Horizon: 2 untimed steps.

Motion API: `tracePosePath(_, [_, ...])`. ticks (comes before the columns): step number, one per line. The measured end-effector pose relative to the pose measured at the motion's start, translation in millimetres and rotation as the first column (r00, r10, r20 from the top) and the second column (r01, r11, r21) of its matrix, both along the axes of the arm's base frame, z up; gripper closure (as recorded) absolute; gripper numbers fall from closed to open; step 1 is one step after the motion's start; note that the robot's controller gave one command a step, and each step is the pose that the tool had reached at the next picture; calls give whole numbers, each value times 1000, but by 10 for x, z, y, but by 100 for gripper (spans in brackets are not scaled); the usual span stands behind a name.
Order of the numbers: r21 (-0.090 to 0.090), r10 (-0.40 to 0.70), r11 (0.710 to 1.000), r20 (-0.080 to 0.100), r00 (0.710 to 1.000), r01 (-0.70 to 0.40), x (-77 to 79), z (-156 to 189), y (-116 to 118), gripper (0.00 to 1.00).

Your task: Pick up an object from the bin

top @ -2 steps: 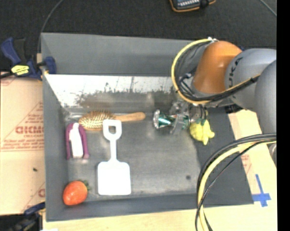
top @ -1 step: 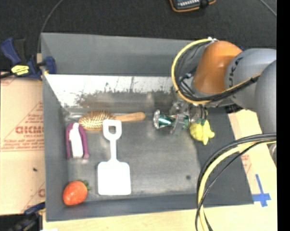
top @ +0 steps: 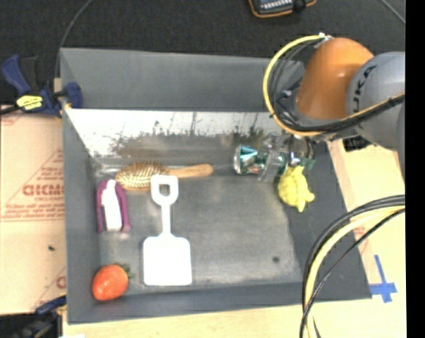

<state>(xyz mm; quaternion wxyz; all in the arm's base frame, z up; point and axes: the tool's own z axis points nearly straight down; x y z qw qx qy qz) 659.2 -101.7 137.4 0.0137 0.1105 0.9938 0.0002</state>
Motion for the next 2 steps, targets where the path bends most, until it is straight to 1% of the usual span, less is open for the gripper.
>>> tracePosePath(1, [-2,1,1000,-1,1000,-1,-15,-401,-9,100])
tracePosePath(2, [-4,3,1000,10,1000,-3,22,242,-17,100])
